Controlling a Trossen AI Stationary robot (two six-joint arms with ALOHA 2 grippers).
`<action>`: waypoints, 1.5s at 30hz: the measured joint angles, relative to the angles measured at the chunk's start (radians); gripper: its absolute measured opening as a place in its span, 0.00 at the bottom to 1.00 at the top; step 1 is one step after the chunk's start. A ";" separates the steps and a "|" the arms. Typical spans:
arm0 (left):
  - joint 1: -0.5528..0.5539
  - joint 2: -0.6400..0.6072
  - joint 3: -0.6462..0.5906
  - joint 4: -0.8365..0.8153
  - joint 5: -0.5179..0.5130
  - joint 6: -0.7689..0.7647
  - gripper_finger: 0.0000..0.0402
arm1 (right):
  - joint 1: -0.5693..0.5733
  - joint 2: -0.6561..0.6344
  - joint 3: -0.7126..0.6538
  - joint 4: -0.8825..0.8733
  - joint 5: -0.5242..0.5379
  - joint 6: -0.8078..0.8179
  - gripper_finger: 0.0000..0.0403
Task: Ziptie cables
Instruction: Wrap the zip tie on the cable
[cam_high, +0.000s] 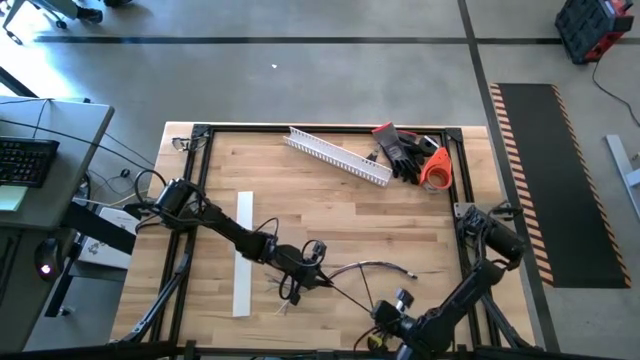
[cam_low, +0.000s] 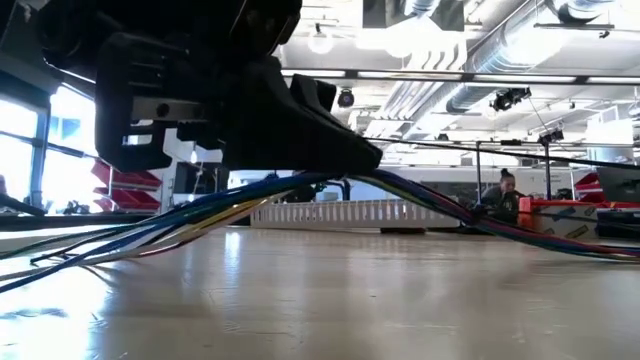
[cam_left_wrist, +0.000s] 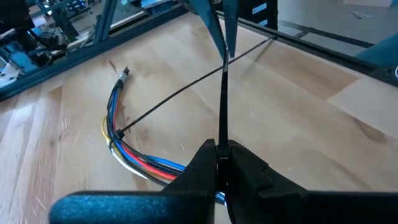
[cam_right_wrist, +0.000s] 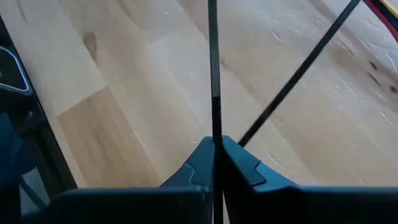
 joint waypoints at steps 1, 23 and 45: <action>0.000 0.000 -0.001 0.000 0.000 0.000 0.00 | -0.003 -0.001 0.003 -0.006 -0.003 -0.013 0.00; 0.003 0.001 -0.005 -0.021 -0.008 -0.027 0.00 | -0.200 0.028 0.074 0.078 0.176 -0.595 0.46; 0.002 0.001 -0.004 -0.019 -0.006 -0.051 0.00 | -0.277 0.041 0.031 0.255 0.204 -0.845 0.15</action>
